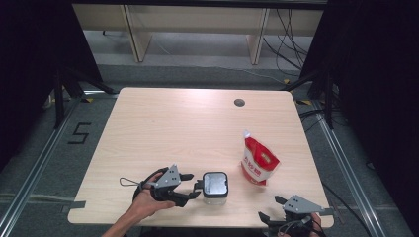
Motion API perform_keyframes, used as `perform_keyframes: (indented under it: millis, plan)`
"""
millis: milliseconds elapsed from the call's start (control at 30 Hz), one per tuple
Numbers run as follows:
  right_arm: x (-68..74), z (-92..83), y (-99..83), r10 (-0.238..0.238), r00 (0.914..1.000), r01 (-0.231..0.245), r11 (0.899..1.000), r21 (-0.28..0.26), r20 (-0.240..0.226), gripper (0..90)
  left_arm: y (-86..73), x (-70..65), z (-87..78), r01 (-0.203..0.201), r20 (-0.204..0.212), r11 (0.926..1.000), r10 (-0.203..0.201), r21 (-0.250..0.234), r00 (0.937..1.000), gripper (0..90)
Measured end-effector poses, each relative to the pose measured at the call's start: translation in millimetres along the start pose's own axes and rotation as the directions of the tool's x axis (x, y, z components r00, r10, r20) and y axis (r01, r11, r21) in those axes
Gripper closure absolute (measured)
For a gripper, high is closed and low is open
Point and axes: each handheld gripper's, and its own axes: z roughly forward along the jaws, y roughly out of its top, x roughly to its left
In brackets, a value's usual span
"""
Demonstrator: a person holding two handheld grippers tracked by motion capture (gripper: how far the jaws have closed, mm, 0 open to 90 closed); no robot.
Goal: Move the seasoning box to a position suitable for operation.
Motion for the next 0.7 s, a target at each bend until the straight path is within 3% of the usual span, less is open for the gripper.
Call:
perform_keyframes:
  millis: [133,233,367,400,433,467,533,567,633,700]
  plan:
    - [-0.4,-1.0,-1.2,0.014,0.9999,-0.014,1.000,0.012,-0.008,21.3,6.7,-0.3,-8.1,0.018,0.012,0.9997,-0.017,-0.015,0.9998,30.1]
    - [-1.8,-0.8,-2.1,-0.002,0.9998,0.002,1.000,0.002,-0.018,21.2,10.6,-4.3,-13.6,0.031,0.010,0.9994,-0.030,-0.018,0.9995,26.2]
    - [-3.6,-2.4,-2.8,-0.012,0.9999,0.012,1.000,0.005,-0.009,21.2,12.4,-10.7,-21.8,0.074,0.012,0.9966,-0.074,-0.035,0.9972,14.3]
    - [-0.9,-3.4,-3.3,0.025,0.9996,-0.024,1.000,0.018,-0.010,21.1,13.1,-10.8,-24.0,0.071,0.023,0.9968,-0.070,-0.038,0.9973,15.3]
    - [-4.5,-3.3,-3.0,-0.026,0.9996,0.026,1.000,-0.002,0.004,21.1,13.1,-10.8,-24.0,0.071,0.023,0.9968,-0.070,-0.038,0.9973,14.4]
    - [-1.7,-3.3,-3.8,0.015,0.9998,-0.015,1.000,0.008,-0.016,21.1,15.2,-12.0,-28.0,0.078,0.007,0.9961,-0.078,-0.041,0.9970,14.8]
    - [-3.9,-3.2,-3.7,-0.004,0.9998,0.004,1.000,0.007,-0.022,21.1,16.6,-12.9,-28.9,0.083,-0.010,0.9956,-0.083,-0.045,0.9965,14.8]
    - [-0.3,-5.4,-3.7,0.027,0.9995,-0.027,0.999,0.019,-0.019,21.1,20.3,-13.9,-31.1,0.093,-0.039,0.9952,-0.094,-0.032,0.9948,14.9]
    - [-0.8,-4.8,-3.9,0.015,0.9999,-0.015,1.000,0.011,-0.003,21.1,24.3,-15.1,-34.3,0.095,-0.041,0.9950,-0.096,-0.030,0.9945,15.4]
    - [-1.5,-2.9,-3.8,0.003,0.9998,-0.002,1.000,0.013,-0.020,21.1,27.0,-16.5,-36.8,0.068,-0.047,0.9973,-0.069,-0.026,0.9965,16.7]
